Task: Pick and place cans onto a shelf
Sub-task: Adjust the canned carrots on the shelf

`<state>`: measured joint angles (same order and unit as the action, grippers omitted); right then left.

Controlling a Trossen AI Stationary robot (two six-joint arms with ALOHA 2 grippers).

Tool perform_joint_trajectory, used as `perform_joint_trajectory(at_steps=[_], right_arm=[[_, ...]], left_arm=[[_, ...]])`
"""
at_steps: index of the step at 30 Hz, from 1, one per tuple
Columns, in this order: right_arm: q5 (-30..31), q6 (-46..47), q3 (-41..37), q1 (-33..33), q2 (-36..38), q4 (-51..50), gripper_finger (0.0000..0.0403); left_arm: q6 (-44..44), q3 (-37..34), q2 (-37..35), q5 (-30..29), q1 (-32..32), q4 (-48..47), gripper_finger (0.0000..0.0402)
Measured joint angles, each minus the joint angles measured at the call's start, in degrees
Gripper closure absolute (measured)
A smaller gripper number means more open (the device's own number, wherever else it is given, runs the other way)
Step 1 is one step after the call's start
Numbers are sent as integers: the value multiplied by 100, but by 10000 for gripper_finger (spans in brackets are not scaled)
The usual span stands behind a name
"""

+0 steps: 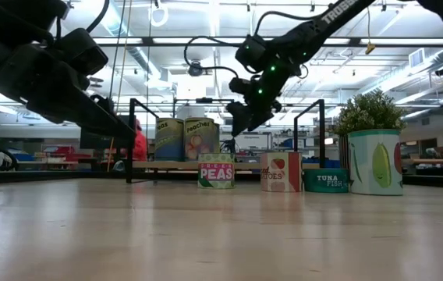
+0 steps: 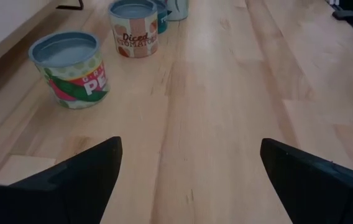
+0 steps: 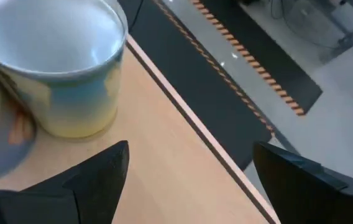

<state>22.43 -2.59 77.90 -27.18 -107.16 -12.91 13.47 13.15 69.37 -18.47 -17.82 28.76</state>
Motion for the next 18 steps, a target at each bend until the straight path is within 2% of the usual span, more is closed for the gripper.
perform_joint_trajectory(at_steps=[8,18], right_arm=[[-19,-42,8,4,-54,328,55],[-323,-251,8,4,-59,851,55]], left_arm=[[-81,2,-1,-44,61,-23,12],[-76,2,1,-41,63,-27,12]])
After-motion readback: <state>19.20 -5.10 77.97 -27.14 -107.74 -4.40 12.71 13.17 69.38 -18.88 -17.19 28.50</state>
